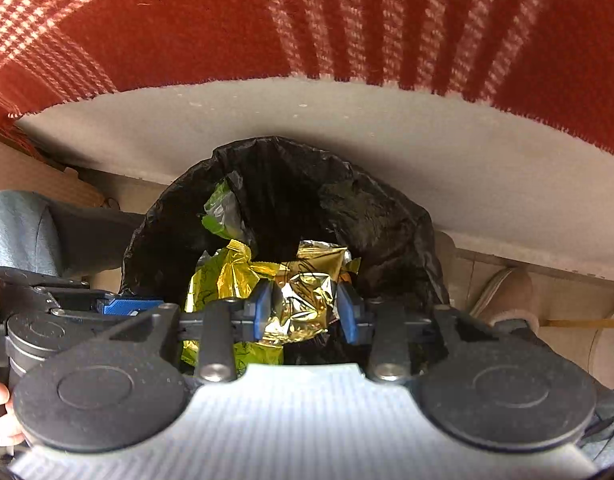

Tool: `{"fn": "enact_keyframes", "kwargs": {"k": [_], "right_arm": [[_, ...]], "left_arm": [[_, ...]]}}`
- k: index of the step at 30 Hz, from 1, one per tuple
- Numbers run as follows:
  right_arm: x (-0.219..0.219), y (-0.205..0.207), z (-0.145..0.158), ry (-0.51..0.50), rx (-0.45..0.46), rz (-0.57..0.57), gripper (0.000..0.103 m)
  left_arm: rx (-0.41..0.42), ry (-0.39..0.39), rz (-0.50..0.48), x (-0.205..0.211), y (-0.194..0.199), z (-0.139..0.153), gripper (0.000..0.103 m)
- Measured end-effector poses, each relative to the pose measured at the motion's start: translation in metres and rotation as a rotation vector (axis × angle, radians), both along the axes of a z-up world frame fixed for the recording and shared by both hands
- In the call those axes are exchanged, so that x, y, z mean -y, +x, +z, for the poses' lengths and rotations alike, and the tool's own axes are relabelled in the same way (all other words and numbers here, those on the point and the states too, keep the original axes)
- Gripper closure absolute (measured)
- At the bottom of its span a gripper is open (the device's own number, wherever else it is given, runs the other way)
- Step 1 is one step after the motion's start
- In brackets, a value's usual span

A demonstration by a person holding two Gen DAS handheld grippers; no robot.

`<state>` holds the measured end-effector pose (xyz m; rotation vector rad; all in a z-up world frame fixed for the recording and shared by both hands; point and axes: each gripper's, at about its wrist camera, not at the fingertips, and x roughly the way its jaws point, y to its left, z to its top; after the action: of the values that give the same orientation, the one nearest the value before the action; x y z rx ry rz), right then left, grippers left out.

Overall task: Collect trash
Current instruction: 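Open both tools over the bin to drop the wrappers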

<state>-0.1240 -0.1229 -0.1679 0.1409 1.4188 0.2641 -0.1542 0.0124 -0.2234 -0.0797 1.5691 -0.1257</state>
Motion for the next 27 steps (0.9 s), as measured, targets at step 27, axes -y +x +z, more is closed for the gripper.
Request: {"fn": "enact_keyframes", "kwargs": {"k": [27], "right_arm": [[0.001, -0.009, 0.019, -0.003, 0.055, 0.02, 0.035]], "left_arm": [[0.084, 0.006, -0.016, 0.0, -0.005, 0.032, 0.069]]}}
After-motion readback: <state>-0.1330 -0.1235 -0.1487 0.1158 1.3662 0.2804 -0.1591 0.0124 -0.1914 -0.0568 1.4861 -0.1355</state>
